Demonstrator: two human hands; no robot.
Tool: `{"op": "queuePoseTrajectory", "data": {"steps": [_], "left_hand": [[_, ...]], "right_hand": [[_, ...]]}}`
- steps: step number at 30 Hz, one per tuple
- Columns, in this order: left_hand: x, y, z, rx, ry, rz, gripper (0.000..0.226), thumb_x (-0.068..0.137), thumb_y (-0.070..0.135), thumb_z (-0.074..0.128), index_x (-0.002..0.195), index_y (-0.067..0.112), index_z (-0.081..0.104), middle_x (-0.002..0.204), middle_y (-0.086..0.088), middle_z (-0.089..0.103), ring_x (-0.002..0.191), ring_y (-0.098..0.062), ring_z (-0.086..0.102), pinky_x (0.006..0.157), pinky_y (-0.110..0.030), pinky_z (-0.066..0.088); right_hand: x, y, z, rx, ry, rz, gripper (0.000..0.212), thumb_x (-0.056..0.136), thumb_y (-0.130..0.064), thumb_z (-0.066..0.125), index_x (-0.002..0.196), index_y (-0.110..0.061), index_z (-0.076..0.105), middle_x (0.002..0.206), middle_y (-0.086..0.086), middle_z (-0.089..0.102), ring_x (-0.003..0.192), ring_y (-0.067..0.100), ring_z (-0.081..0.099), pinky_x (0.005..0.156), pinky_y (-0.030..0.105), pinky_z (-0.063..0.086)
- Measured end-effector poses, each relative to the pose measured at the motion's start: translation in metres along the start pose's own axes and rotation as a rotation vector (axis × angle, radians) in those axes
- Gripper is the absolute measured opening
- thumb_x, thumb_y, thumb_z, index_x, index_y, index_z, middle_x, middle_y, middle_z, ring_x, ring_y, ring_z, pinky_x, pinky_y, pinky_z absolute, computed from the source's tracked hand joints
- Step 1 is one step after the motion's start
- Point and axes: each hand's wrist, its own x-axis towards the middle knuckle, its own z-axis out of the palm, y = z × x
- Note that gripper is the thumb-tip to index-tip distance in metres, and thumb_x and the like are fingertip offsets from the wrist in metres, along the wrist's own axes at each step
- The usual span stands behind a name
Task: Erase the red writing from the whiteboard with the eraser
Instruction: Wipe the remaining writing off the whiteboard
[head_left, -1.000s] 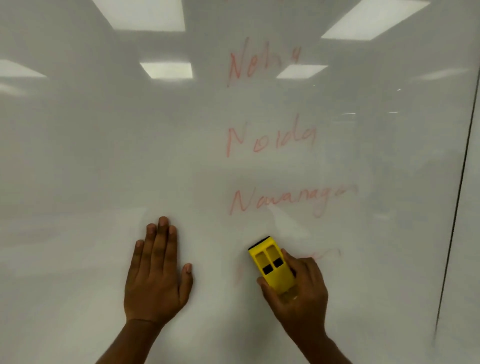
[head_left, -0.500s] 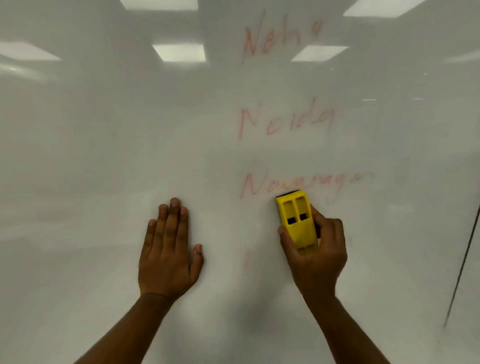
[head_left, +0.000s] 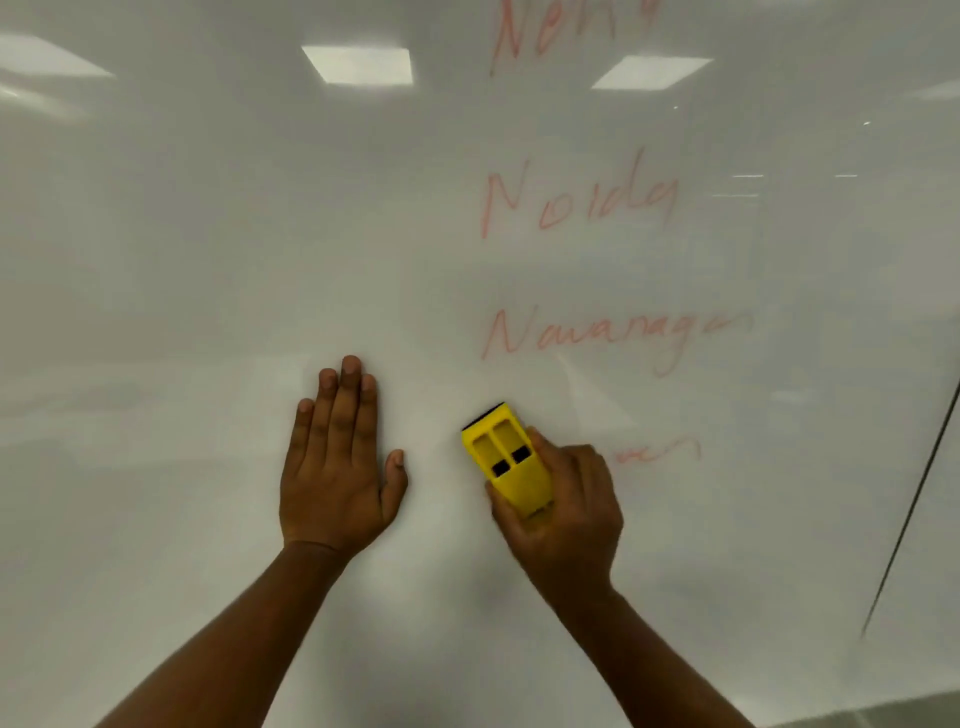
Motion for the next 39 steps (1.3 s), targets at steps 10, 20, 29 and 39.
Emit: {"op": "queuePoseTrajectory", "data": {"steps": [10, 20, 29, 39], "left_hand": [[0.001, 0.001, 0.000, -0.005, 0.019, 0.009, 0.082, 0.100, 0.038, 0.040, 0.168, 0.005, 0.009, 0.178, -0.010, 0.001, 0.166, -0.026, 0.000, 0.135, -0.041, 0.005], [-0.002, -0.002, 0.003, -0.012, 0.010, 0.015, 0.082, 0.101, 0.039, 0.039, 0.169, 0.007, 0.007, 0.179, -0.009, -0.001, 0.166, -0.026, 0.001, 0.135, -0.041, 0.004], [-0.002, -0.002, 0.001, -0.032, 0.006, 0.007, 0.082, 0.101, 0.038, 0.039, 0.169, 0.006, 0.008, 0.179, -0.009, 0.000, 0.166, -0.026, 0.001, 0.135, -0.042, 0.004], [-0.001, 0.000, -0.002, -0.032, 0.003, 0.004, 0.083, 0.099, 0.038, 0.039, 0.169, 0.007, 0.006, 0.179, -0.008, -0.001, 0.166, -0.026, 0.000, 0.135, -0.042, 0.003]], "right_hand": [[-0.005, 0.001, 0.003, -0.007, 0.093, 0.212, 0.062, 0.078, -0.047, 0.082, 0.128, -0.014, 0.065, 0.100, 0.001, 0.057, 0.087, 0.022, 0.058, 0.071, 0.031, 0.049], [-0.005, 0.038, -0.021, -0.090, 0.143, 0.297, 0.065, 0.086, -0.053, 0.073, 0.139, -0.020, 0.060, 0.106, 0.000, 0.054, 0.093, 0.022, 0.060, 0.074, 0.033, 0.052], [-0.009, 0.066, -0.043, -0.192, 0.038, 0.234, 0.065, 0.086, -0.054, 0.067, 0.140, -0.017, 0.059, 0.108, 0.003, 0.053, 0.091, 0.027, 0.061, 0.070, 0.034, 0.051], [-0.029, 0.065, -0.044, -0.170, -0.039, 0.221, 0.067, 0.085, -0.056, 0.064, 0.142, -0.020, 0.058, 0.108, -0.001, 0.051, 0.092, 0.021, 0.058, 0.066, 0.029, 0.049]]}}
